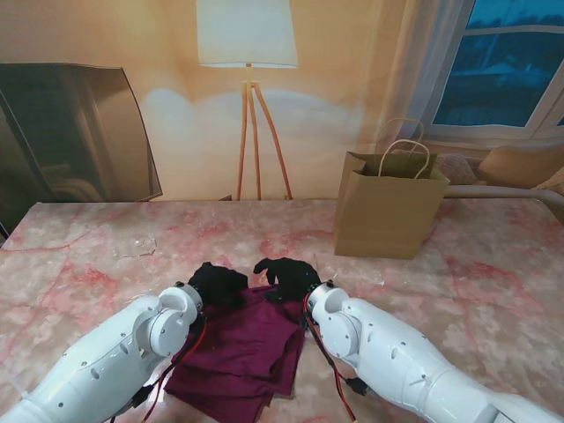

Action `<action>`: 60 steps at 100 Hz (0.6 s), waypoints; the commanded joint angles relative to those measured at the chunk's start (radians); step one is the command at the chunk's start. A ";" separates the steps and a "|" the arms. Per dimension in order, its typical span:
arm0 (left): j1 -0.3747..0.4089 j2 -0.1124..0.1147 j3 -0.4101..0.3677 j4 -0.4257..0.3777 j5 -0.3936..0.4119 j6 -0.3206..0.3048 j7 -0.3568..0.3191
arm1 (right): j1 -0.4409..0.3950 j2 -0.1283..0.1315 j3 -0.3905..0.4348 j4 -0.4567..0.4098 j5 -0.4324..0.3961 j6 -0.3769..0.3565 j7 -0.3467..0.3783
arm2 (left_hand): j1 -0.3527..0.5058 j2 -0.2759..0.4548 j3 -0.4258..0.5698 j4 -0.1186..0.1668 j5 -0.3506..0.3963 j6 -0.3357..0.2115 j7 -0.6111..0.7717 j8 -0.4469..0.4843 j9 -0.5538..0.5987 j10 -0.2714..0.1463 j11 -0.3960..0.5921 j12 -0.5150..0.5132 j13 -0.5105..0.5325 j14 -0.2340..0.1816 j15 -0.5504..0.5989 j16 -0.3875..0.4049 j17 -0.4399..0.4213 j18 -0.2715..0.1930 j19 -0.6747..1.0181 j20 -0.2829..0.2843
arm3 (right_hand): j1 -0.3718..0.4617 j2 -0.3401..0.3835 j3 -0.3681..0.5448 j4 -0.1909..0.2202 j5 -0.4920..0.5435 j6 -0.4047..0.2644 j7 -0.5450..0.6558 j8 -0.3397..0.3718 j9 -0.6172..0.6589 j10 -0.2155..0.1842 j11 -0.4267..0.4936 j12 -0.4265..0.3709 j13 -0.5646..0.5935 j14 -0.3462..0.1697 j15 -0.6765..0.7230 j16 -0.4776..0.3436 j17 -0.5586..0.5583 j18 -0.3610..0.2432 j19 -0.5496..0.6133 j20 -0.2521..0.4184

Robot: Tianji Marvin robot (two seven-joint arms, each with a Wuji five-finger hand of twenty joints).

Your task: Fold the socks and the shorts into the kraft paper bag

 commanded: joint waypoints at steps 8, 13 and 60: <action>0.066 0.017 -0.047 -0.019 -0.004 0.020 0.009 | -0.016 0.033 0.022 -0.095 -0.015 0.071 0.074 | 0.066 0.040 0.002 -0.051 -0.057 -0.029 0.095 0.115 0.186 0.079 -0.024 -0.147 0.202 0.029 0.073 -0.029 0.072 0.018 0.121 0.054 | -0.144 0.079 -0.107 0.062 -0.019 -0.006 -0.078 0.011 -0.243 0.064 -0.155 -0.106 -0.237 0.005 -0.150 -0.093 -0.155 -0.029 -0.089 0.031; 0.085 0.016 -0.070 -0.028 -0.001 0.025 0.022 | -0.019 0.040 0.026 -0.112 -0.014 0.084 0.096 | 0.075 0.042 -0.004 -0.053 -0.071 -0.032 0.096 0.128 0.254 0.059 0.008 -0.088 0.262 0.016 0.120 -0.025 0.102 0.021 0.158 0.055 | -0.165 0.099 -0.145 0.067 -0.010 0.004 -0.109 0.026 -0.316 0.086 -0.223 -0.175 -0.316 0.000 -0.236 -0.161 -0.185 -0.031 -0.114 0.042; 0.151 0.015 -0.135 -0.043 0.014 0.005 0.076 | 0.056 0.018 -0.086 -0.073 0.060 0.166 0.266 | 0.113 -0.094 0.072 -0.052 -0.066 -0.054 0.110 0.083 0.351 -0.012 -0.068 0.231 0.260 -0.012 0.154 0.012 0.131 0.018 0.193 0.010 | -0.161 0.015 -0.078 0.045 -0.220 0.191 -0.356 0.015 -0.295 0.079 -0.122 -0.208 -0.192 0.017 -0.232 -0.176 -0.166 -0.021 -0.166 0.049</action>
